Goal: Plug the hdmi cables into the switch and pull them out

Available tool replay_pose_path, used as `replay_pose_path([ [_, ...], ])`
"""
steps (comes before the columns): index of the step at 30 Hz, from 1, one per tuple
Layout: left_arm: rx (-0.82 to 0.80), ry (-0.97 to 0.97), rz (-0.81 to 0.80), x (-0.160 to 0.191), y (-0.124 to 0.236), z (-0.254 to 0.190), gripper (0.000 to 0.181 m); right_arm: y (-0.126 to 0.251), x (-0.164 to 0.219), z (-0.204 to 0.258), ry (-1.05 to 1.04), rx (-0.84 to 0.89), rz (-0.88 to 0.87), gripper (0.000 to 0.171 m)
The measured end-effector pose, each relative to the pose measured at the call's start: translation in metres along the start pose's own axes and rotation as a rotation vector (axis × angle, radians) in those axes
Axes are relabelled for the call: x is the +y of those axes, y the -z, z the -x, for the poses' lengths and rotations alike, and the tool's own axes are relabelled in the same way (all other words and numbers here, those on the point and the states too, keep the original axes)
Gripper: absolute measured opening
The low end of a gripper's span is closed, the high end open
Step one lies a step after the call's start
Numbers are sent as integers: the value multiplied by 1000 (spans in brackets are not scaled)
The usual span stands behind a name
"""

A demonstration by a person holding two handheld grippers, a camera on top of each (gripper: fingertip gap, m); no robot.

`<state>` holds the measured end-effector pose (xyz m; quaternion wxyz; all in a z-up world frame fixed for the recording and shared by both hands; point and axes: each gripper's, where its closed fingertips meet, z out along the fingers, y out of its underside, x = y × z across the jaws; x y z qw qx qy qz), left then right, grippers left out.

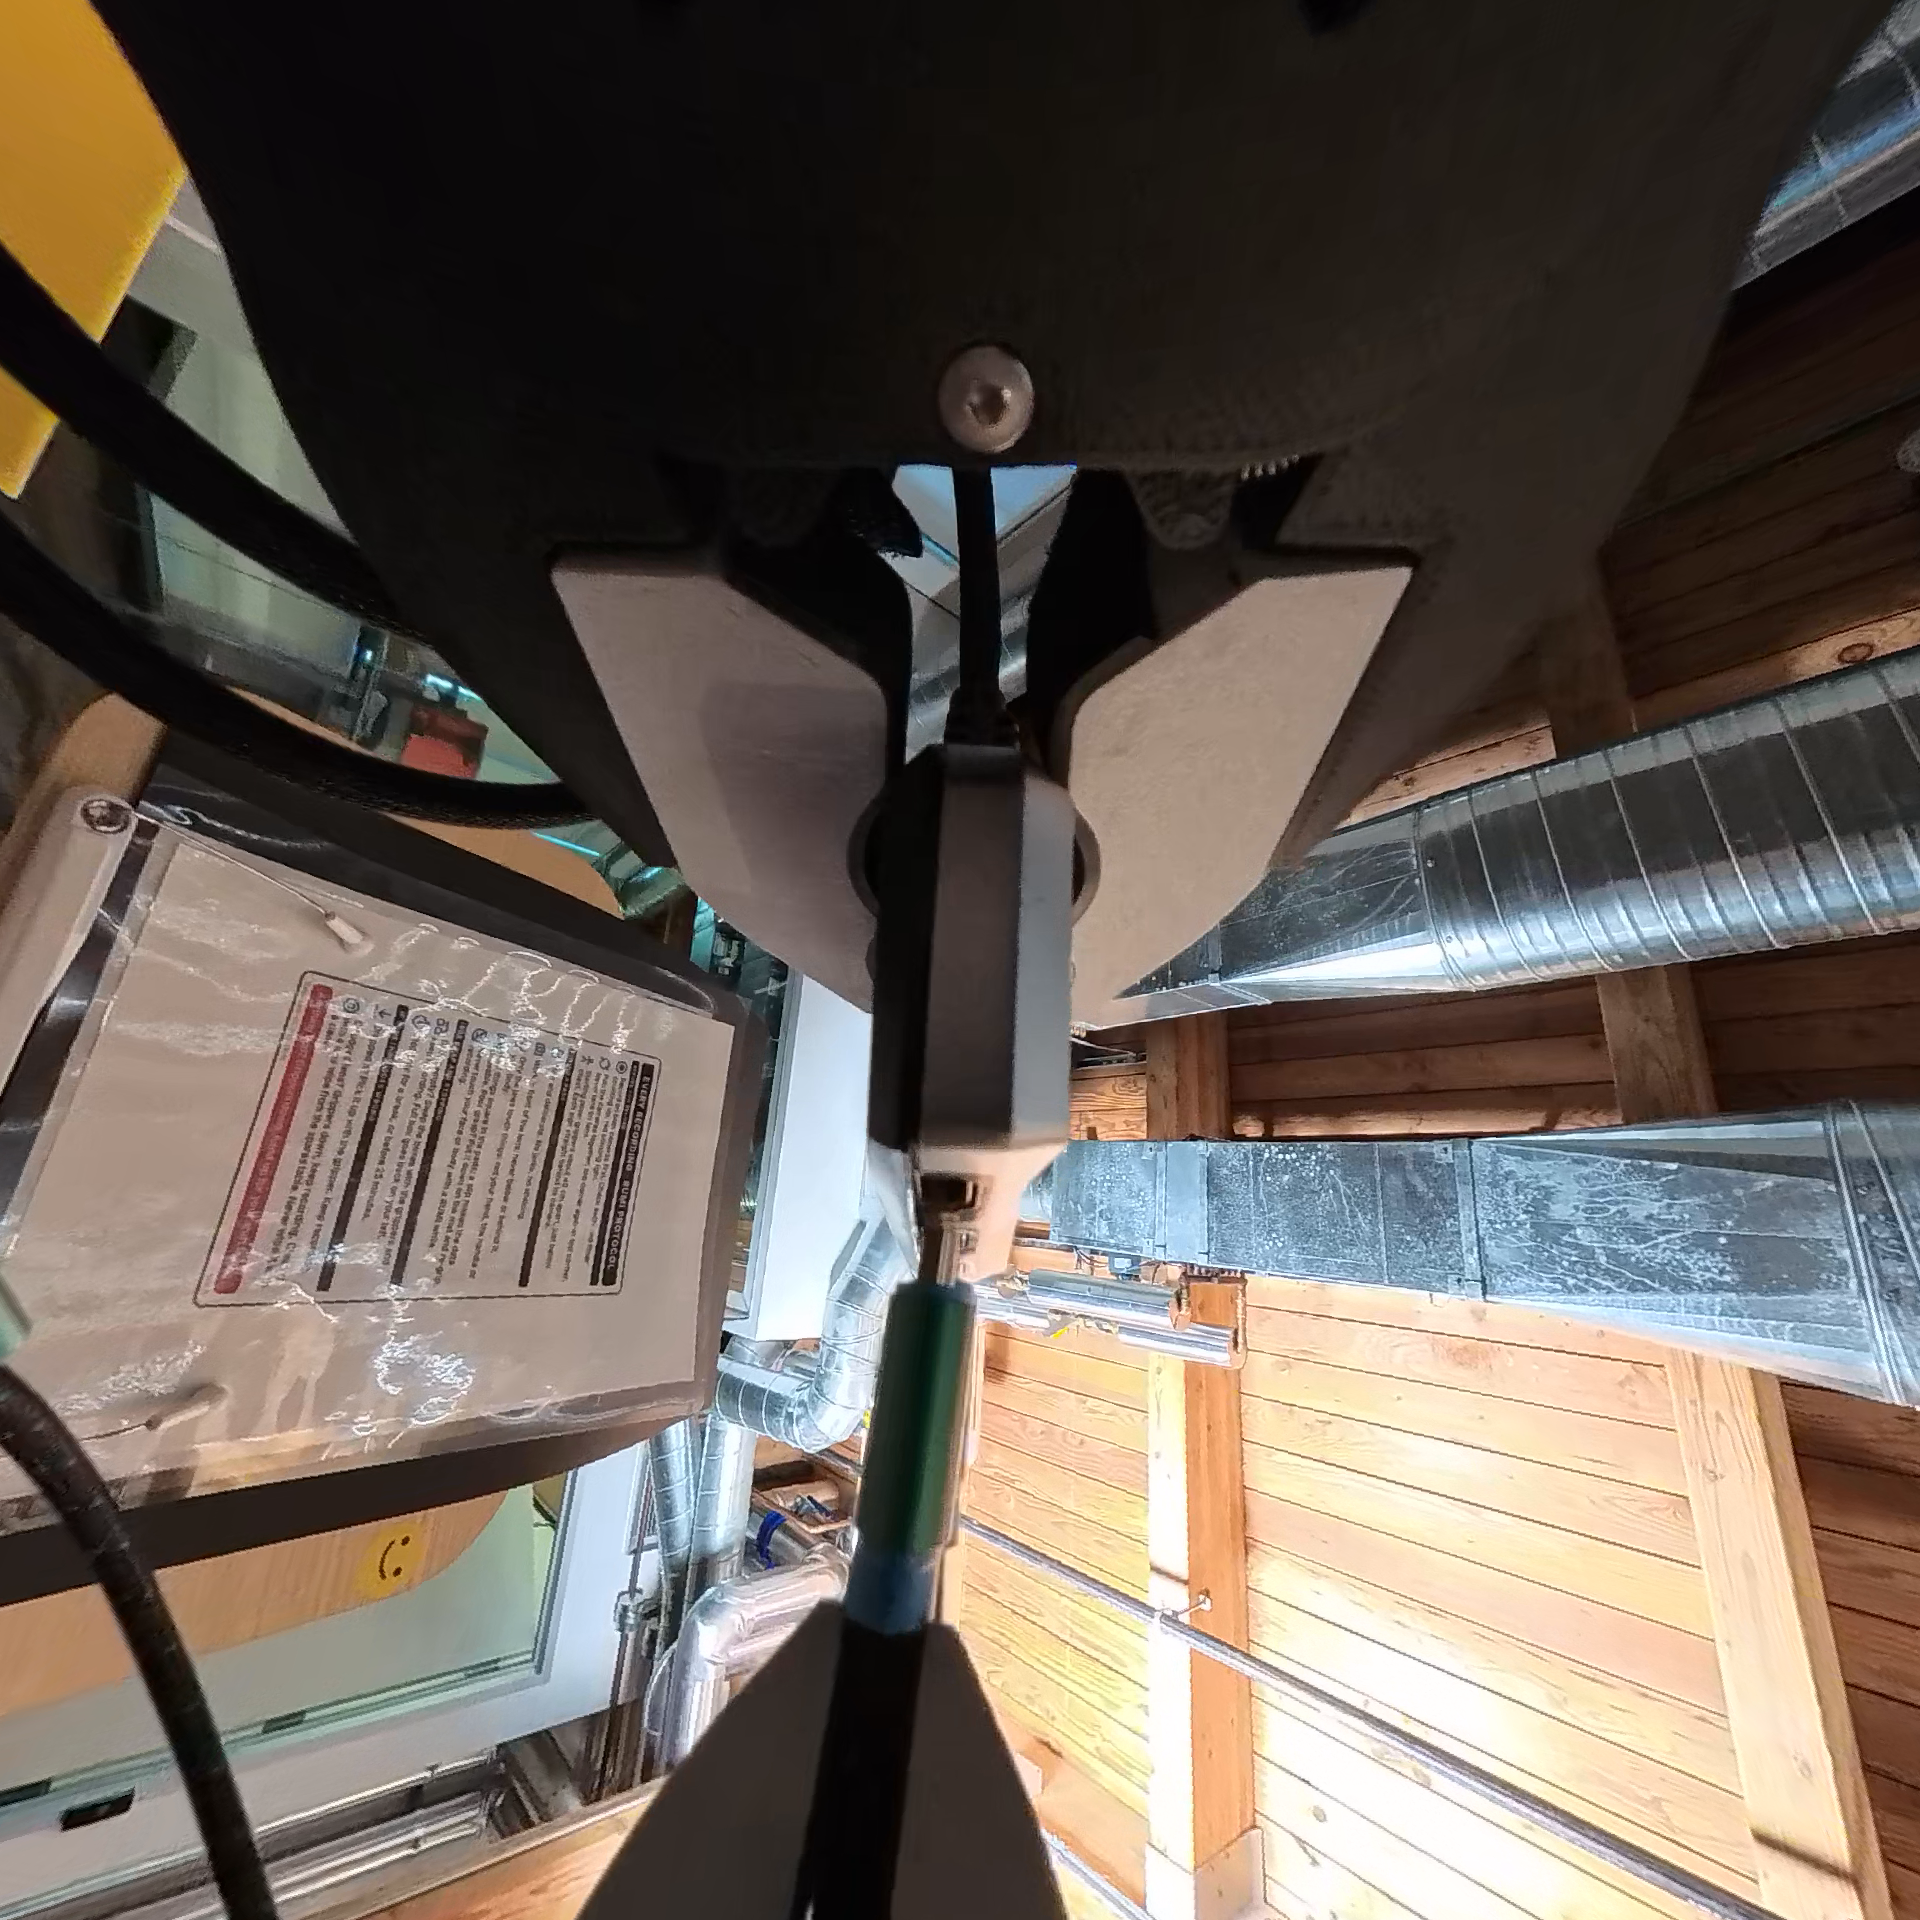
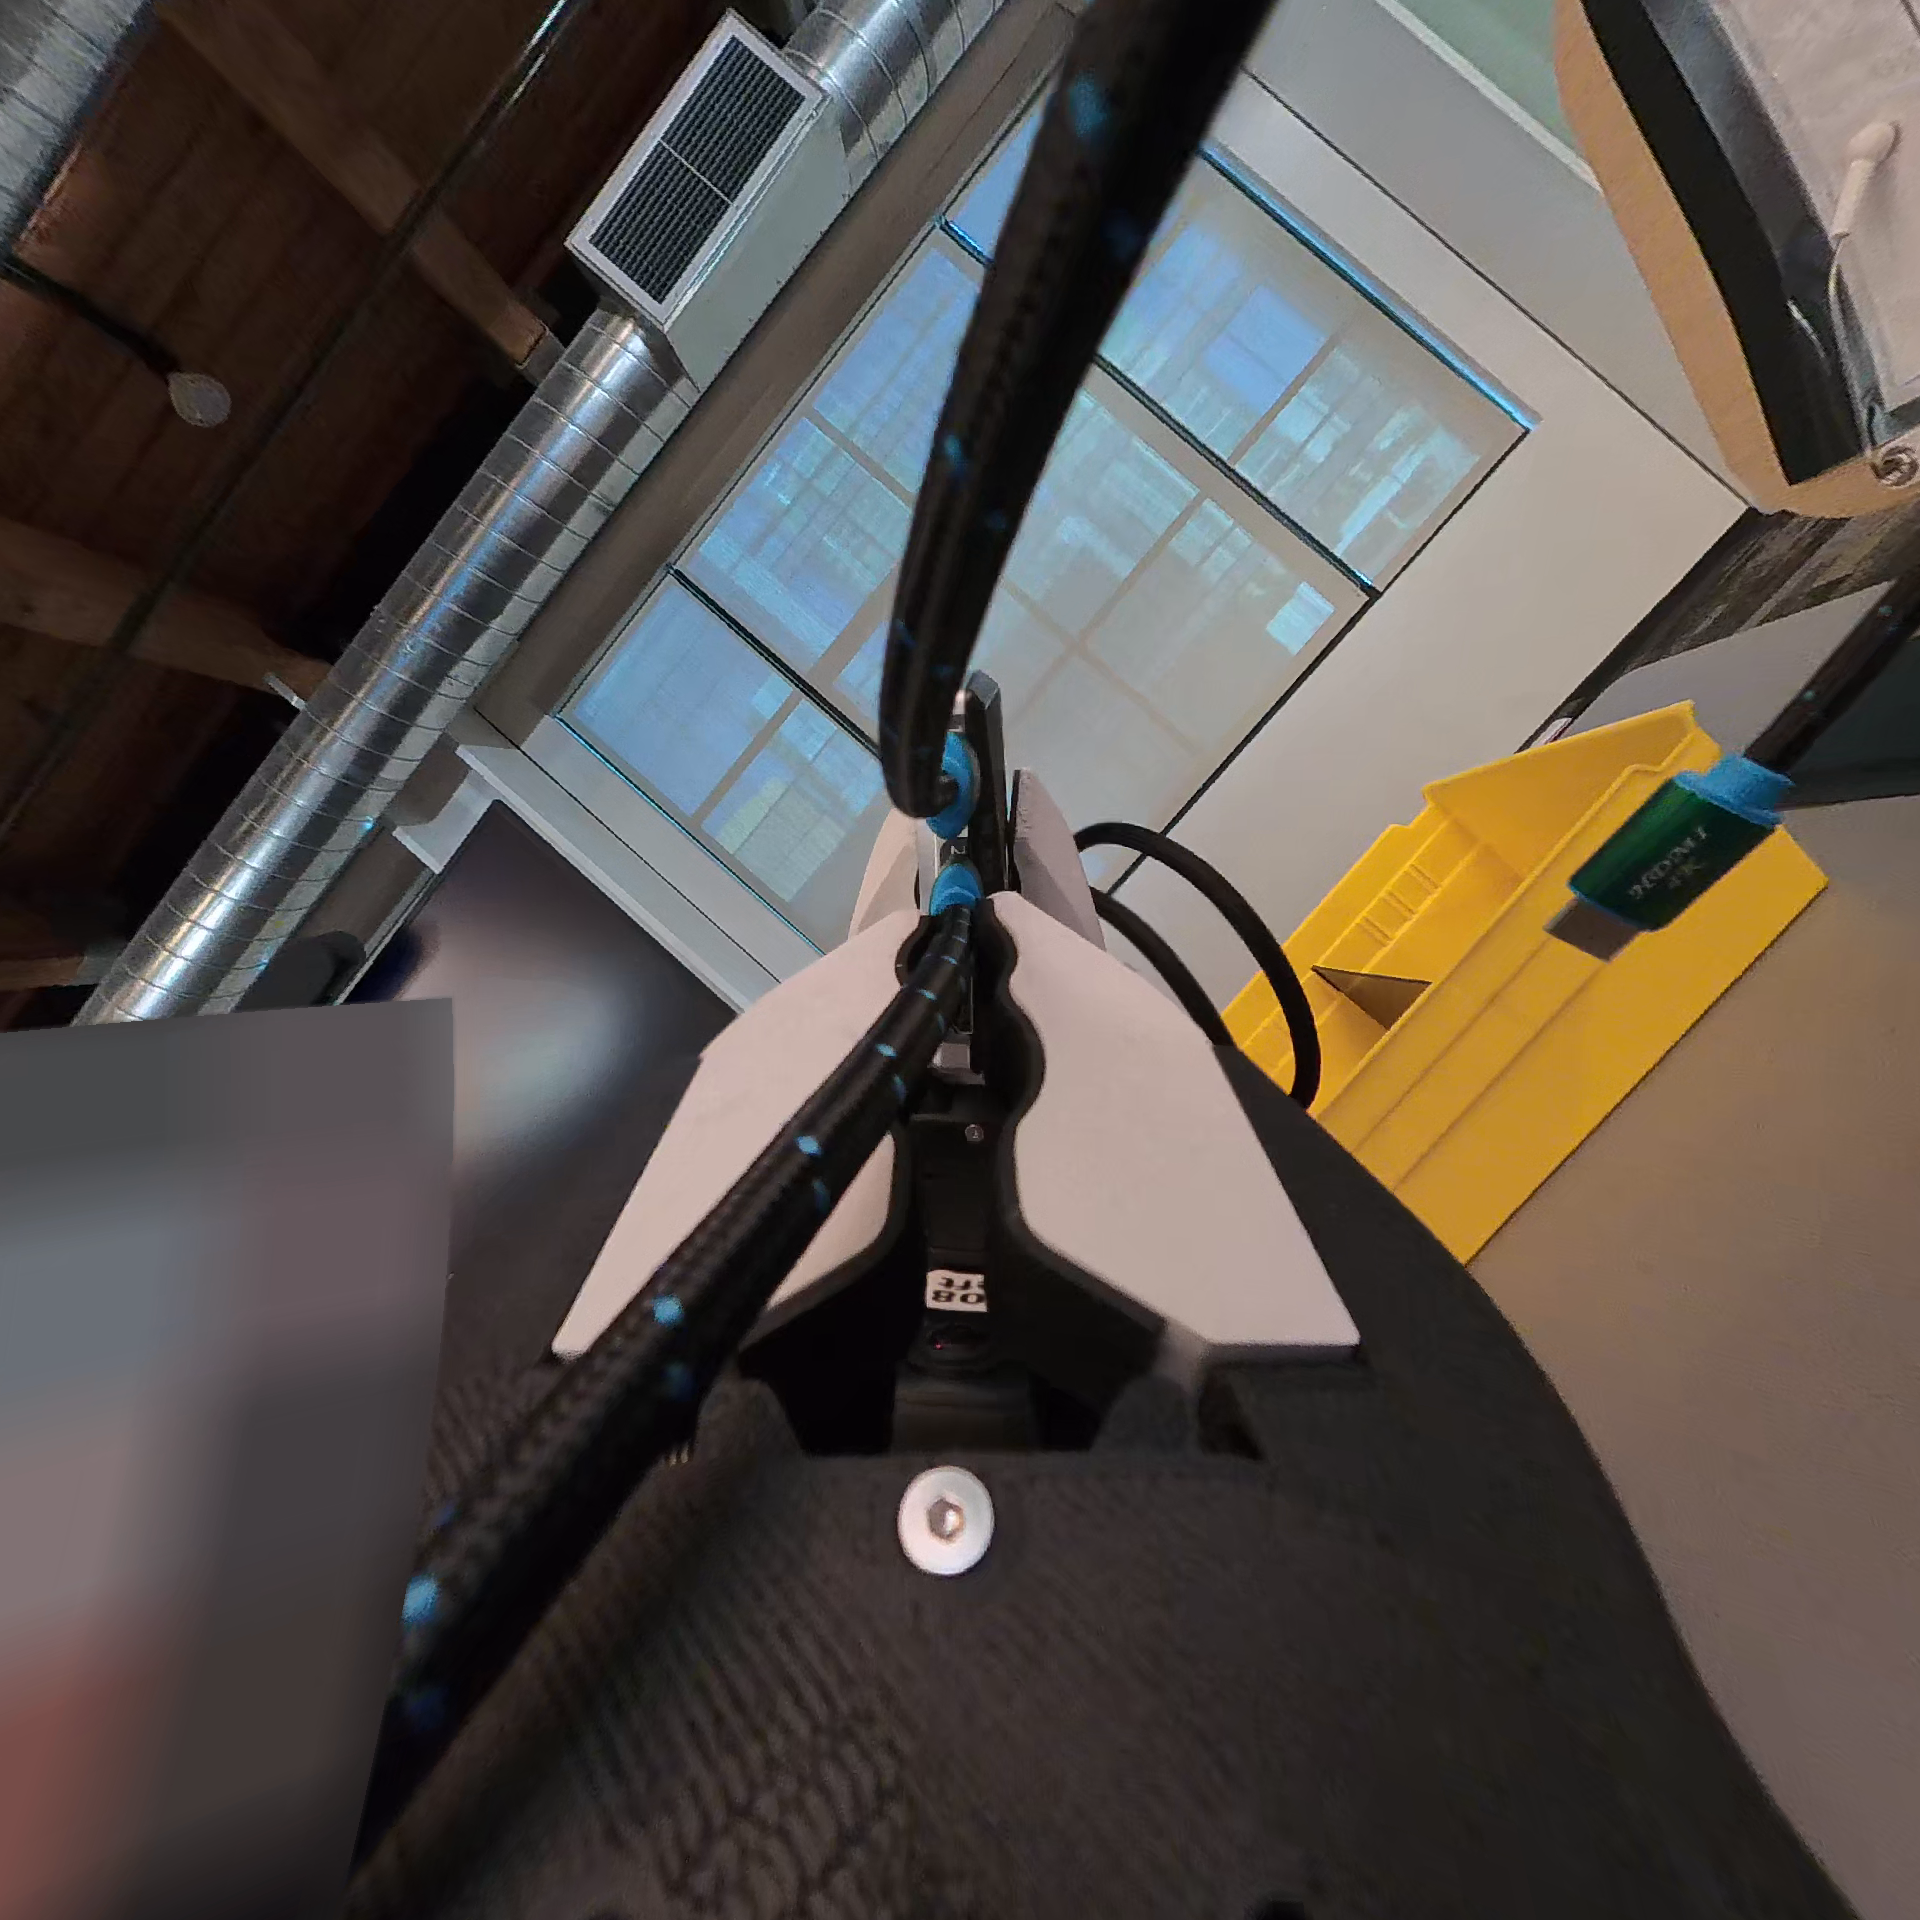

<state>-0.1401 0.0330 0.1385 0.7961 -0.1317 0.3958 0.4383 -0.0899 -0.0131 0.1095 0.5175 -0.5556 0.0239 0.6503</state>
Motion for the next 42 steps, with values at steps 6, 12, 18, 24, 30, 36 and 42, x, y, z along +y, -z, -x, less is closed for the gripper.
replay_pose_path([
  [6, 16, -20, 4, -2, 0, -2, 20, 1, 0, -3, -13, -5, 4, 7],
  [12, 79, -71, -2, -7, 0, -20, 20, 5, -1, -19, -41, 30, 2, 8],
  [18, 99, -66, 6, -9, 0, -27, 20, 7, -4, -24, -35, 50, -29, 8],
  [24, 101, -48, 10, -10, 0, -29, 20, 7, -6, -23, -34, 53, -40, 8],
  [30, 109, -44, 1, -10, -1, -27, 20, 6, -8, -21, -10, 43, -14, 8],
  [36, 135, 6, 34, -10, 2, -32, 20, 7, -5, -22, 5, 67, -36, 8],
  [42, 162, -8, 42, -11, -2, -32, 21, 6, -13, -20, 68, 73, 18, 8],
])
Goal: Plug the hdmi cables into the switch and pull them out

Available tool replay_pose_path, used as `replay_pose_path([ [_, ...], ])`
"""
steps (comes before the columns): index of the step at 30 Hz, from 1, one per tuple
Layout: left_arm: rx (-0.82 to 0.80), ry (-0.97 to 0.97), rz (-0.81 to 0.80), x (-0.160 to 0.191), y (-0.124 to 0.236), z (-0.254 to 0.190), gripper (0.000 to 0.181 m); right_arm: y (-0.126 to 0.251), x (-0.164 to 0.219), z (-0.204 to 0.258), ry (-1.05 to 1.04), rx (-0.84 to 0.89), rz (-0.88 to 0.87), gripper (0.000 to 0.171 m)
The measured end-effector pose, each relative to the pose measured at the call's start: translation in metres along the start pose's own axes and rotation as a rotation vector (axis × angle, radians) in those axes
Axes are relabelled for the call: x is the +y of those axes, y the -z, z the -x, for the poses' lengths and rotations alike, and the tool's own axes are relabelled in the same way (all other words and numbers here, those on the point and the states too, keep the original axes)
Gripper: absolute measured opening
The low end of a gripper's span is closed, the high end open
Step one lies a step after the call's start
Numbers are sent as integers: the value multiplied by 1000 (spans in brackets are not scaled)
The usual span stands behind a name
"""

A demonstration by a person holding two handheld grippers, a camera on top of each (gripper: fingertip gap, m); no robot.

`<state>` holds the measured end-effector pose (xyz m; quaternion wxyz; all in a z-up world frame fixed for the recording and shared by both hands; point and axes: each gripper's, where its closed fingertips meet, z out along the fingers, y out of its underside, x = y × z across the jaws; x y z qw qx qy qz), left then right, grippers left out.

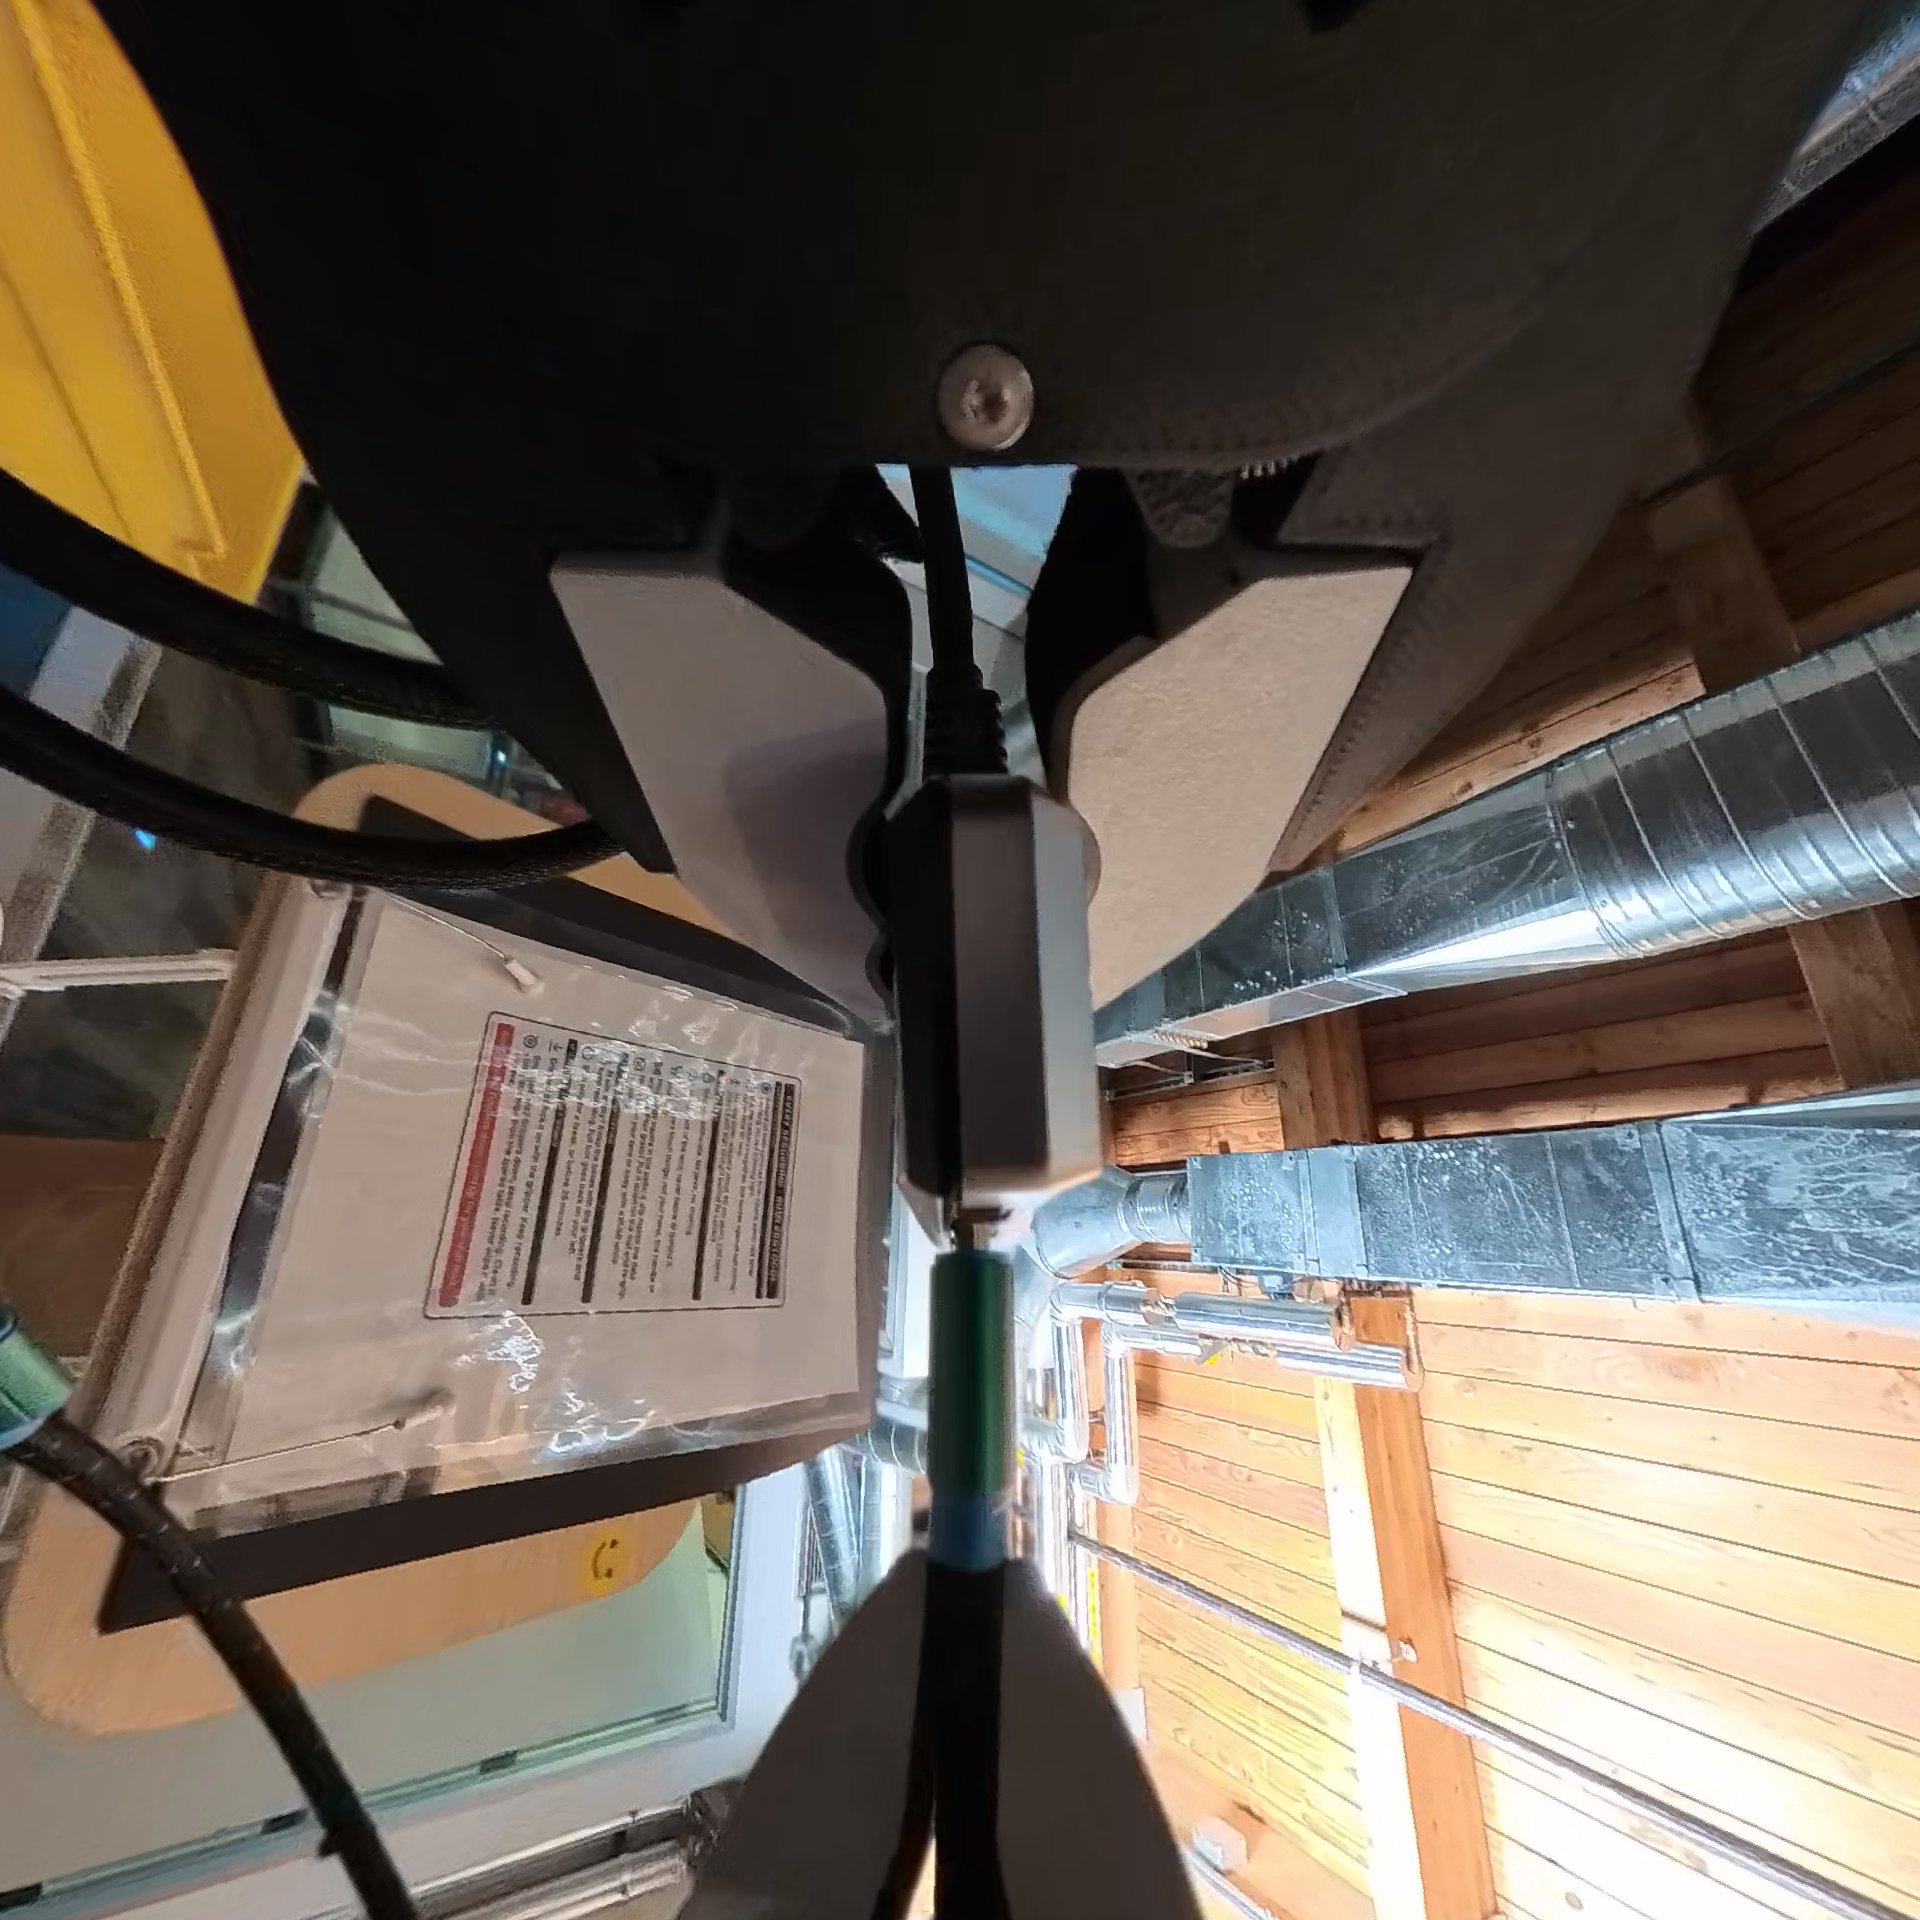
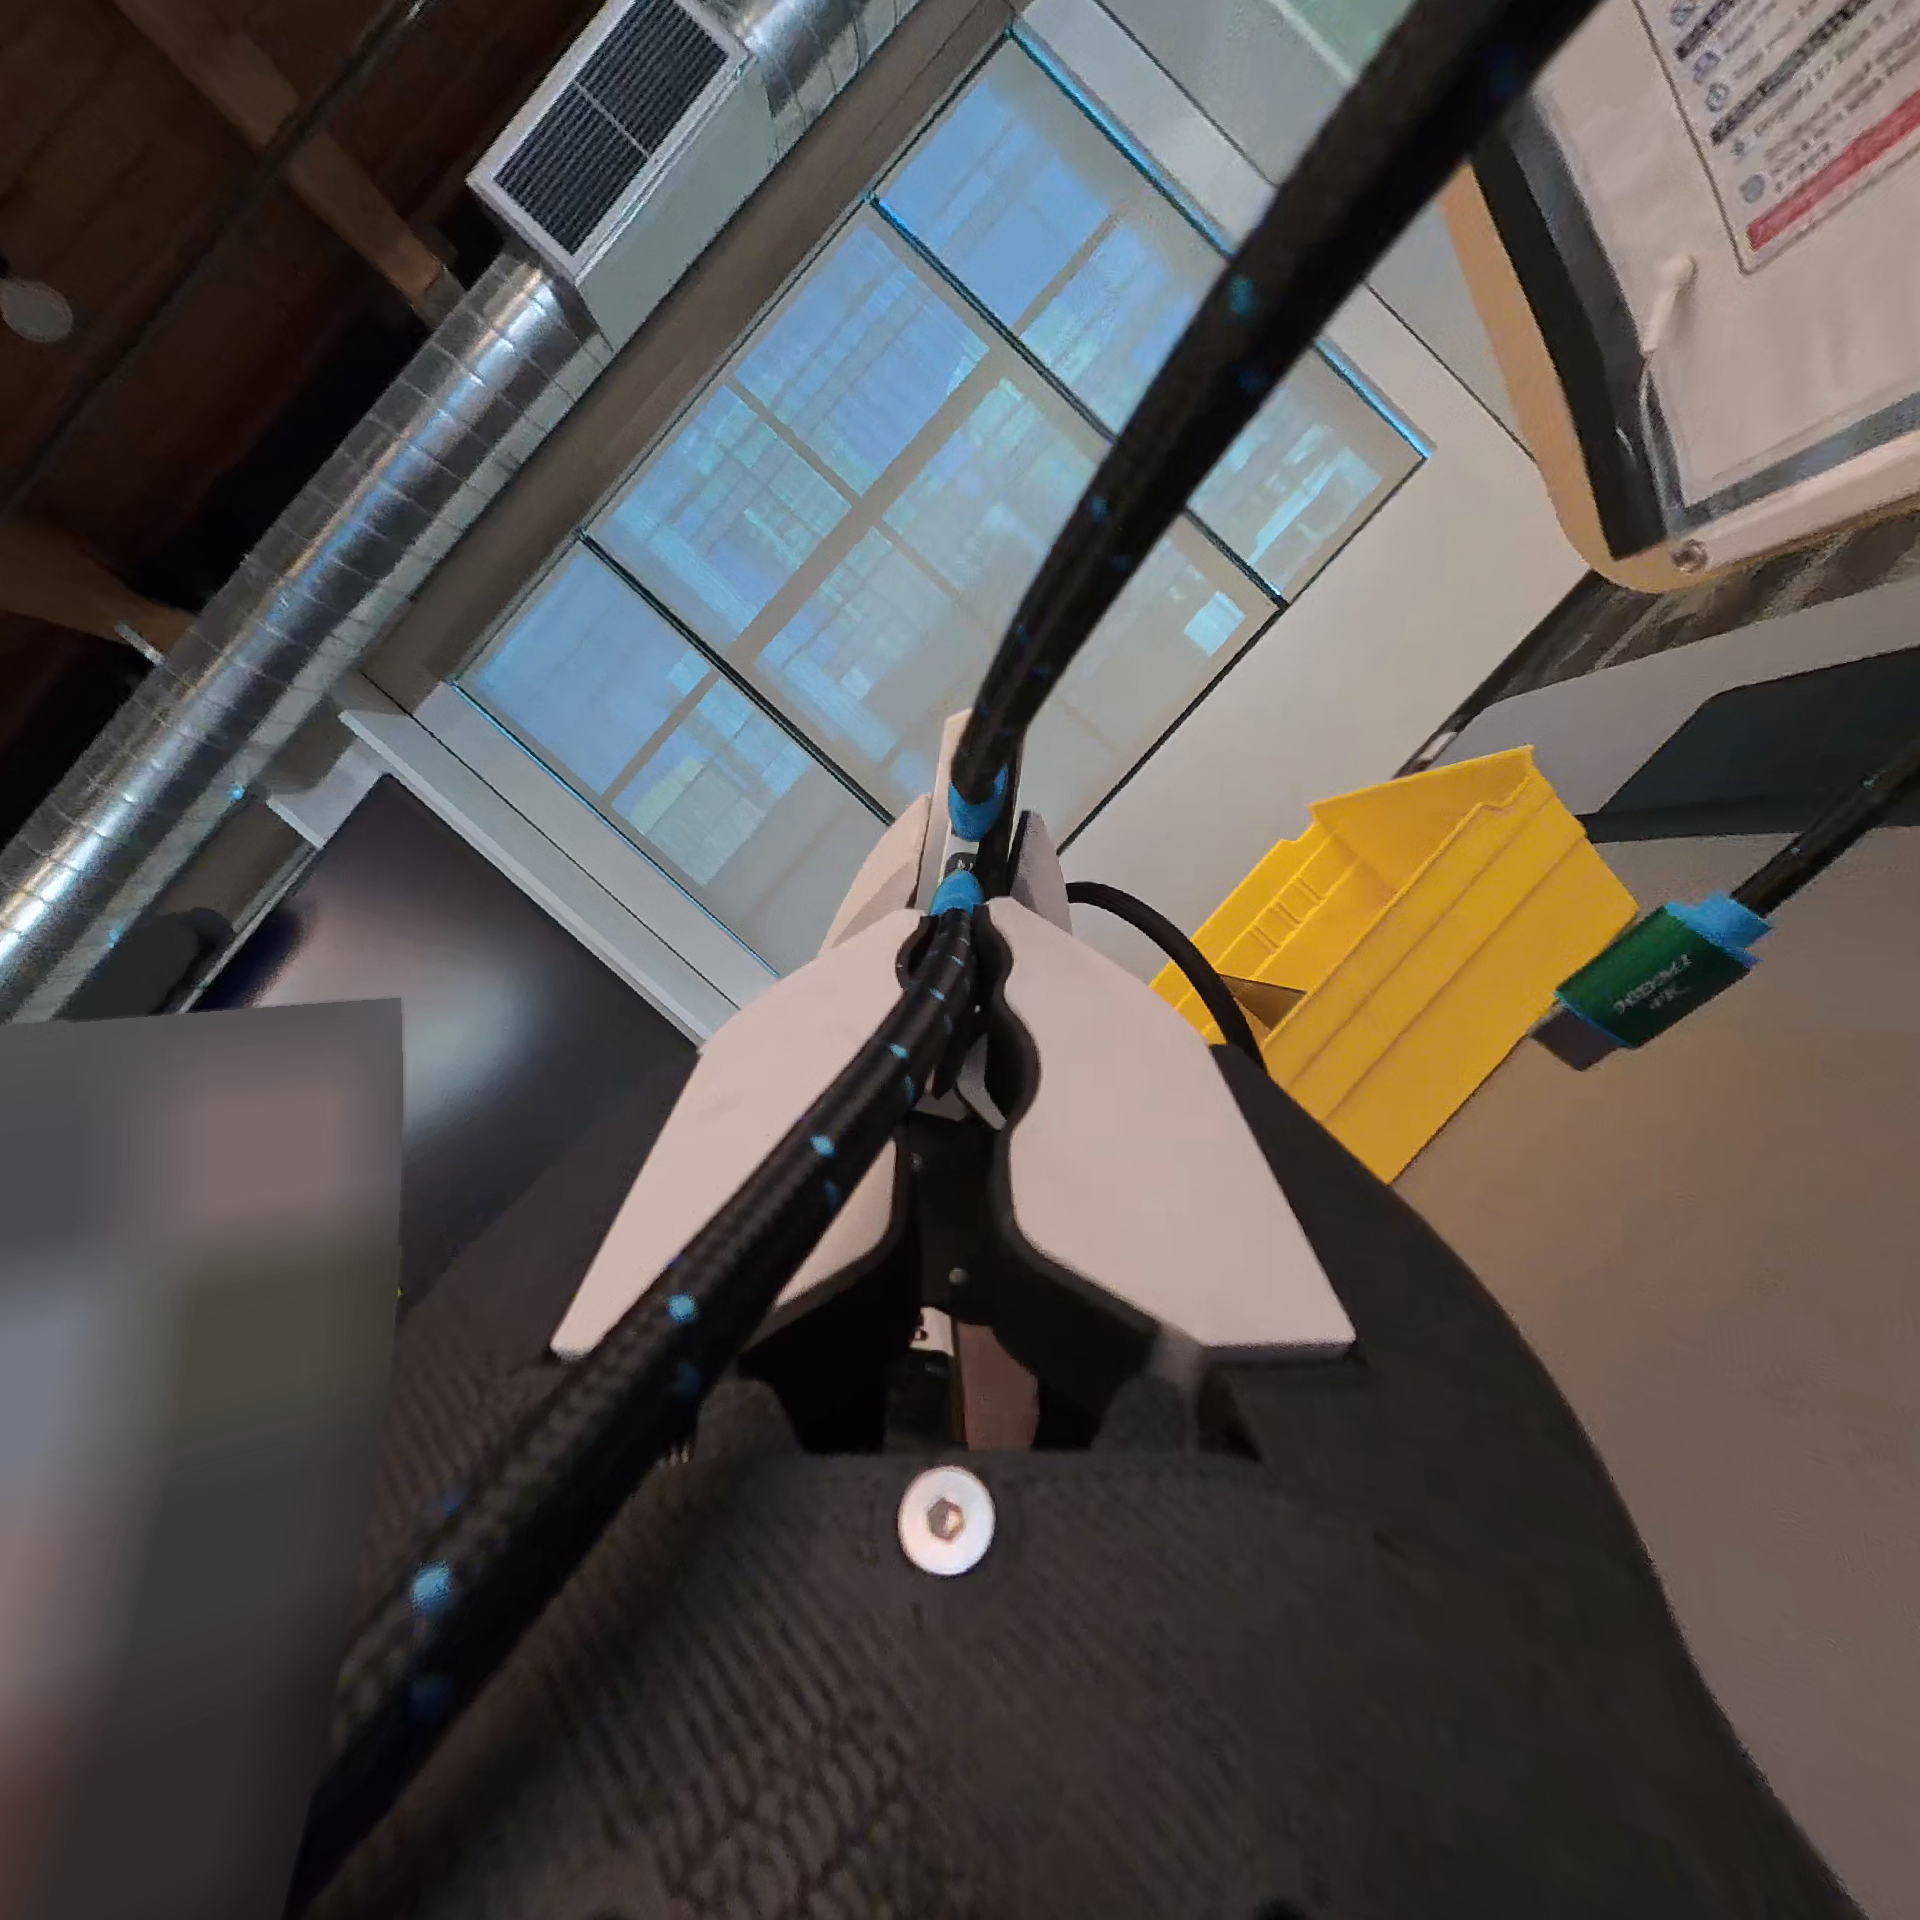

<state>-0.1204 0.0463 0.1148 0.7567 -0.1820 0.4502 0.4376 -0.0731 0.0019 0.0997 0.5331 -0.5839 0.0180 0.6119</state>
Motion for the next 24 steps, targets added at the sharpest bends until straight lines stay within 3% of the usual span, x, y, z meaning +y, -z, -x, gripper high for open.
replay_pose_path([
  [4, -39, 12, -22, -4, 2, 17, 21, 2, -6, 17, -11, -72, -9, 9],
  [12, -79, 3, -102, -27, 11, 42, 21, 24, -1, 44, 4, 17, -34, 8],
  [19, -162, 33, -220, -57, 19, 123, 21, 47, -7, 130, 48, 26, -94, 7],
  [24, -221, 32, -266, -71, 41, 179, 21, 60, 8, 188, 158, 11, -88, 8],
])
